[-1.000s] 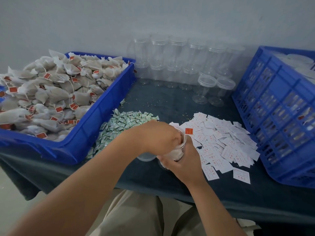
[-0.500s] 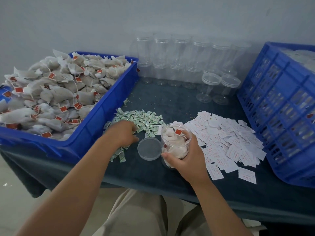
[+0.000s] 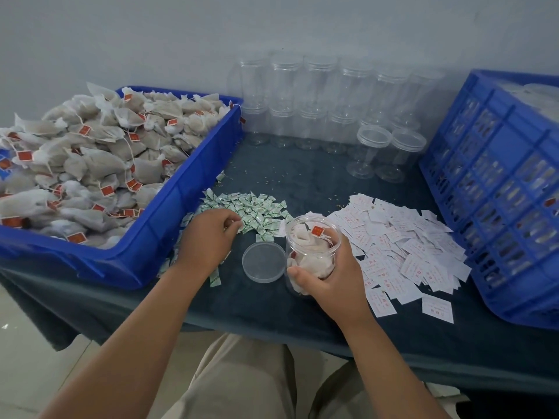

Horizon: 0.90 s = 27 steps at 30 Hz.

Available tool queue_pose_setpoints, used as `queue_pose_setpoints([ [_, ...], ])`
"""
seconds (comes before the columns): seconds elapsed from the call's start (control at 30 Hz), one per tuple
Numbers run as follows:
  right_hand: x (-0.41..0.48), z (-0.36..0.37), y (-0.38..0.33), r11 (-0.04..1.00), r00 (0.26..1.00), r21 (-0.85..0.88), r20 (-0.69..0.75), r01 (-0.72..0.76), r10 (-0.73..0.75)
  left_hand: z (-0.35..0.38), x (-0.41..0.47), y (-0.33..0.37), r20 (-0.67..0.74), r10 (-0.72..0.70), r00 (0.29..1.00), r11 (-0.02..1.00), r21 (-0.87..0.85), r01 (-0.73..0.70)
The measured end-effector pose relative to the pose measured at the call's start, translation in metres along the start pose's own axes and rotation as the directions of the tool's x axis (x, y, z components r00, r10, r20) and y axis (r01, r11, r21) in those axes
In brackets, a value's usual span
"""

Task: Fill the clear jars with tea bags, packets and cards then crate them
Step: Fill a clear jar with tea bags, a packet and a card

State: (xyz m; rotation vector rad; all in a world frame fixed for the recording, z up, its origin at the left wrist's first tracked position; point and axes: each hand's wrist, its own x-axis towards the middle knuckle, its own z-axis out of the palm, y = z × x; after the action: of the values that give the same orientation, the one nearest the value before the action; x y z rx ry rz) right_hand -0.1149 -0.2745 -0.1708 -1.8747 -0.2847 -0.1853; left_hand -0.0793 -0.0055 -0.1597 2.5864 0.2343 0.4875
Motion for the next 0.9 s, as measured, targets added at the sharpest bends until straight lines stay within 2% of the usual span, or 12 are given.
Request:
queue_pose_setpoints([
  [0.13,-0.001,0.001,-0.002,1.000,1.000,-0.001,0.006,0.005,-0.005,-0.003,-0.004,0.000,-0.096,-0.012,0.995,0.998,-0.070,0.005],
  [0.2,-0.001,0.001,-0.004,1.000,1.000,0.007,0.003,0.008,-0.008,-0.005,-0.006,0.005,-0.100,-0.084,0.991,0.981,-0.181,0.065],
  [0.27,-0.001,0.000,-0.005,1.000,1.000,0.000,-0.003,0.008,-0.008,-0.010,-0.008,0.015,-0.047,-0.212,0.976,0.909,-0.378,0.179],
  [0.33,-0.001,0.000,-0.005,1.000,1.000,-0.020,-0.005,0.015,-0.015,-0.018,-0.009,0.029,0.009,-0.279,0.960,0.827,-0.505,0.245],
  [0.4,-0.001,0.000,-0.005,1.000,1.000,-0.022,-0.003,0.021,-0.022,-0.027,-0.011,0.046,0.039,-0.251,0.967,0.808,-0.542,0.232],
  [0.53,0.000,-0.002,-0.005,0.999,0.999,-0.037,-0.001,0.034,-0.034,-0.046,-0.016,0.089,0.080,-0.059,0.995,0.758,-0.645,0.097],
  [0.6,0.000,-0.002,-0.006,0.999,0.999,-0.040,0.001,0.034,-0.034,-0.053,-0.017,0.108,0.090,0.084,0.992,0.784,-0.621,-0.010],
  [0.67,0.000,-0.001,-0.004,0.999,0.999,-0.028,0.006,0.035,-0.035,-0.053,-0.016,0.124,0.195,0.200,0.960,0.836,-0.546,-0.064],
  [0.77,-0.001,0.000,-0.002,0.998,0.999,-0.045,0.006,0.053,-0.053,-0.044,-0.016,0.135,0.378,0.221,0.899,0.937,-0.337,-0.089],
  [0.9,-0.002,-0.002,-0.006,0.993,0.996,-0.067,-0.010,0.092,-0.093,-0.035,-0.016,0.139,0.361,0.230,0.904,0.973,-0.112,-0.203],
])
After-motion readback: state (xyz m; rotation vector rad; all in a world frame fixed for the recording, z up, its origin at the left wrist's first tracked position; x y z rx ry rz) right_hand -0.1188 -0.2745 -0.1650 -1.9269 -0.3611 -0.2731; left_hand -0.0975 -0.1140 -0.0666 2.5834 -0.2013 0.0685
